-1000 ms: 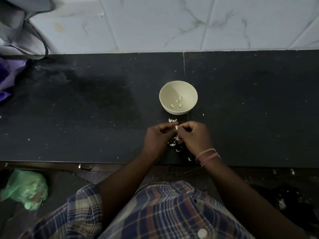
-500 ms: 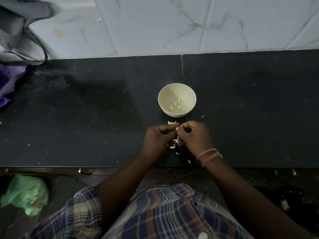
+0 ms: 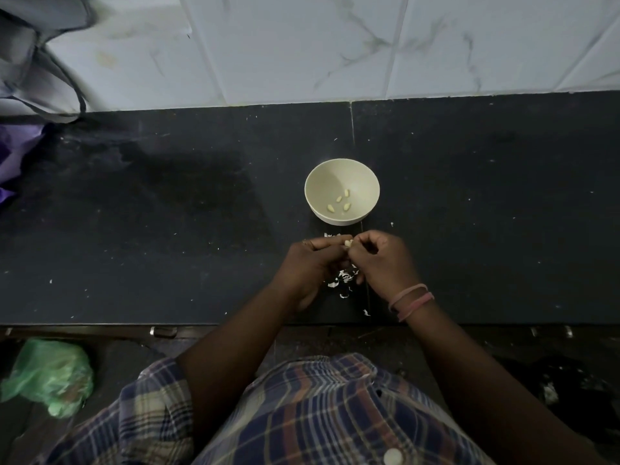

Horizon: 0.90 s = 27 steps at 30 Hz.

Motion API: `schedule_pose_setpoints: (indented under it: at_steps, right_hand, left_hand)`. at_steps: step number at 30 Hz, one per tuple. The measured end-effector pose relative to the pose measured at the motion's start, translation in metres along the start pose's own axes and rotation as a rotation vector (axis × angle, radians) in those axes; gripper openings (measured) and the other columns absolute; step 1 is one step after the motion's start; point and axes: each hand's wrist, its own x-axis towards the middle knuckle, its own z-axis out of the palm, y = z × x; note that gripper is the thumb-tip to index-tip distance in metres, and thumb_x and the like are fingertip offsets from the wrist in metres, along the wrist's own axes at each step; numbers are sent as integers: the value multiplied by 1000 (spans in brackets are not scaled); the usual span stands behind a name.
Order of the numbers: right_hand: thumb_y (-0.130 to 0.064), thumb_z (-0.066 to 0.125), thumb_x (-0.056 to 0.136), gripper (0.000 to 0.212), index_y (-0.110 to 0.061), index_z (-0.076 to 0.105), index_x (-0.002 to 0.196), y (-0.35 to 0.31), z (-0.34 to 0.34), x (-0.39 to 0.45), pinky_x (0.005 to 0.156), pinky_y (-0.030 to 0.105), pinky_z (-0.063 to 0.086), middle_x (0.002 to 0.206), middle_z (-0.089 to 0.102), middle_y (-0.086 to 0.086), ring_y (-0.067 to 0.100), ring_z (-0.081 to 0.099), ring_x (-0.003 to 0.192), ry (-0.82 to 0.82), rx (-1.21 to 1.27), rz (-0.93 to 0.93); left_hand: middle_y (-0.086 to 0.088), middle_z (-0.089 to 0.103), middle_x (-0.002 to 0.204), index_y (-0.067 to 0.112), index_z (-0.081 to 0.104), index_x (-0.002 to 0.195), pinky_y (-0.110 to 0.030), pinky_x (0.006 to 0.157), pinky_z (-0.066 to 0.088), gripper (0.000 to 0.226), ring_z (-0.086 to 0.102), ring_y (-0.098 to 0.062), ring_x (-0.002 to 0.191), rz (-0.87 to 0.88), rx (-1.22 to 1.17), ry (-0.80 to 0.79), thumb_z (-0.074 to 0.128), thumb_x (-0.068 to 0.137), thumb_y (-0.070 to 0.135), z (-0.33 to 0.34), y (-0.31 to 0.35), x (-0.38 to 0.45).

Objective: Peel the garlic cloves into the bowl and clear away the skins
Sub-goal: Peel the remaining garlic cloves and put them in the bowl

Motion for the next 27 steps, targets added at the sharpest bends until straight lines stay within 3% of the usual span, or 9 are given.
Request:
schedule_pose_setpoints:
  at_steps: [3, 9, 15, 20, 23, 27]
  right_hand:
    - [-16, 64, 92, 15, -4, 67, 83, -1, 0, 0, 45, 28, 45, 58, 65, 4, 19, 55, 40, -24, 44, 38]
    - [-20, 64, 93, 19, -1, 67, 88, -5, -3, 1, 46, 29, 47, 52, 60, -1, 17, 56, 42, -44, 27, 49]
    - [-14, 60, 94, 16, -1, 66, 89, 0, 1, 5, 46, 28, 47, 55, 62, 1, 17, 57, 43, -45, 30, 92]
    - [-12, 59, 93, 12, -3, 66, 91, 8, 5, 13, 52, 32, 52, 63, 64, 8, 21, 62, 48, -6, 54, 112]
    - [-9, 52, 95, 15, -12, 66, 91, 15, 3, 15, 58, 30, 54, 73, 70, 5, 13, 66, 57, 49, -61, 95]
    - [-28, 54, 95, 24, -17, 65, 78, 20, 4, 14, 61, 30, 49, 67, 65, -3, 12, 62, 62, 90, -422, -94]
  left_hand:
    - [-11, 74, 83, -3, 73, 106, -21, 69, 56, 22, 68, -12, 69, -39, -64, -41, 55, 94, -7, 1, 1, -1]
    - [-13, 75, 94, 0, 74, 104, -25, 79, 59, 15, 71, -17, 82, -60, -164, -42, 66, 93, 5, -3, -2, 5]
    - [-10, 75, 89, -1, 68, 117, -23, 76, 59, 24, 69, -12, 78, -90, -167, 8, 63, 95, 5, -9, -7, 12]
    - [-12, 74, 90, 0, 67, 114, -26, 80, 60, 19, 70, -15, 78, -89, -219, 27, 60, 96, 4, -14, -10, 17]
    - [-12, 75, 88, 4, 70, 107, -25, 77, 61, 15, 71, -16, 80, -99, -268, 43, 58, 99, 8, -17, -9, 17]
    - [-15, 73, 94, 3, 71, 106, -24, 74, 60, 15, 72, -16, 82, -128, -325, 71, 58, 99, 7, -20, -12, 18]
